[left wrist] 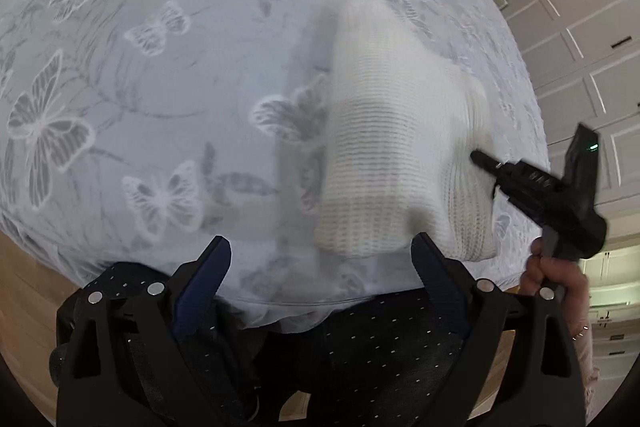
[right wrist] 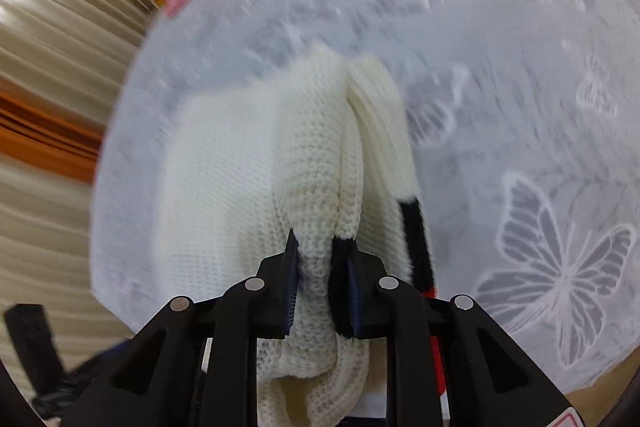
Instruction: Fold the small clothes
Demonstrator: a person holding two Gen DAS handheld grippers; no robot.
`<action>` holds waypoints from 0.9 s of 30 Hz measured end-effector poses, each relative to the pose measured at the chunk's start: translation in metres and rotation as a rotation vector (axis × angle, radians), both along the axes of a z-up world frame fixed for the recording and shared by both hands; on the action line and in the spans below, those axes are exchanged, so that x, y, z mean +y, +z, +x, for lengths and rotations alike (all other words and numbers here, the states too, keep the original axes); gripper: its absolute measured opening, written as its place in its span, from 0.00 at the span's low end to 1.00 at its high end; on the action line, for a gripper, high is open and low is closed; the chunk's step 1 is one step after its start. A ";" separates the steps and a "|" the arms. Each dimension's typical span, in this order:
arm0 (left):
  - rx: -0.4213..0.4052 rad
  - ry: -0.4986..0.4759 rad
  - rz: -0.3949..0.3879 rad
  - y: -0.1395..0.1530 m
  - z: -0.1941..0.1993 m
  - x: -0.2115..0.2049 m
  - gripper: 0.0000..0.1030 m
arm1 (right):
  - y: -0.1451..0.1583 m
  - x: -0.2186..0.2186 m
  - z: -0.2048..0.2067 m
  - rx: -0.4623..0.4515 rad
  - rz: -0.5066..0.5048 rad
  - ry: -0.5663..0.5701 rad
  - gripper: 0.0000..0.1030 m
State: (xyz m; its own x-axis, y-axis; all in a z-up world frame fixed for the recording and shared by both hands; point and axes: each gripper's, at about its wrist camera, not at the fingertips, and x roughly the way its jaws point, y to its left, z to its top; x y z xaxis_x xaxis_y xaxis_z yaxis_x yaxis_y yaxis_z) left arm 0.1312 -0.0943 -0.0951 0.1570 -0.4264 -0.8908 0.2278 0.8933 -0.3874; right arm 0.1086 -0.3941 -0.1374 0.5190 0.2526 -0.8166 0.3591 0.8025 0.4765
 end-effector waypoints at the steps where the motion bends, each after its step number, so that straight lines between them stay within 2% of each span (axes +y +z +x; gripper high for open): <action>1: -0.005 -0.013 0.002 0.001 -0.001 -0.004 0.87 | 0.002 0.002 0.002 -0.008 -0.021 0.012 0.19; 4: -0.003 -0.050 0.011 -0.004 -0.001 -0.016 0.87 | -0.027 0.000 0.017 0.107 -0.080 0.069 0.20; 6: 0.020 -0.050 -0.007 -0.007 -0.001 -0.020 0.87 | -0.020 -0.010 0.014 0.078 -0.039 0.070 0.22; 7: 0.039 -0.035 -0.048 -0.008 0.000 -0.020 0.87 | -0.014 -0.013 0.011 0.063 -0.026 0.067 0.29; 9: 0.100 0.006 -0.126 -0.013 0.001 -0.018 0.87 | 0.003 -0.014 -0.001 0.031 -0.036 0.047 0.35; 11: 0.155 0.035 -0.170 -0.022 0.002 -0.019 0.87 | 0.016 -0.010 -0.016 0.009 -0.042 0.050 0.42; 12: 0.188 0.051 -0.193 -0.028 0.002 -0.021 0.87 | 0.021 -0.006 -0.030 -0.002 -0.022 0.057 0.49; 13: 0.205 0.060 -0.205 -0.032 0.003 -0.022 0.87 | 0.023 -0.004 -0.040 -0.011 0.006 0.065 0.55; 15: 0.217 0.072 -0.207 -0.040 0.004 -0.027 0.87 | 0.018 0.008 -0.051 -0.027 0.088 0.095 0.56; 17: 0.220 0.076 -0.173 -0.050 0.005 -0.034 0.87 | 0.005 0.019 -0.049 -0.015 0.119 0.112 0.56; 18: 0.222 0.073 -0.163 -0.053 0.005 -0.036 0.87 | -0.002 0.022 -0.049 -0.001 0.109 0.124 0.55; 19: 0.227 0.071 -0.139 -0.057 0.005 -0.039 0.87 | -0.012 0.030 -0.045 0.021 0.090 0.140 0.39; 20: 0.227 0.068 -0.122 -0.059 0.005 -0.042 0.87 | -0.019 0.031 -0.040 0.044 0.075 0.155 0.18; 21: 0.225 0.063 -0.115 -0.059 0.005 -0.043 0.87 | -0.023 0.027 -0.037 0.068 0.073 0.147 0.10; 25: 0.152 0.007 -0.008 -0.054 0.000 -0.050 0.87 | 0.003 -0.011 -0.062 -0.021 0.042 0.032 0.09; 26: 0.137 -0.006 0.015 -0.054 0.000 -0.051 0.87 | -0.005 -0.019 -0.066 0.001 0.019 0.027 0.09; 27: 0.115 -0.026 0.054 -0.058 -0.001 -0.054 0.87 | -0.024 -0.020 -0.062 0.075 -0.018 0.059 0.10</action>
State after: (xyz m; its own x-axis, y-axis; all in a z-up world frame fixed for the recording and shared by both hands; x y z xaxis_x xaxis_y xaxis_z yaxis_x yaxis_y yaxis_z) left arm 0.1300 -0.1483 -0.1527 0.0420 -0.3795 -0.9242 0.2079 0.9081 -0.3635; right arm 0.0462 -0.4138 -0.1617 0.4411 0.2663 -0.8571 0.3446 0.8315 0.4357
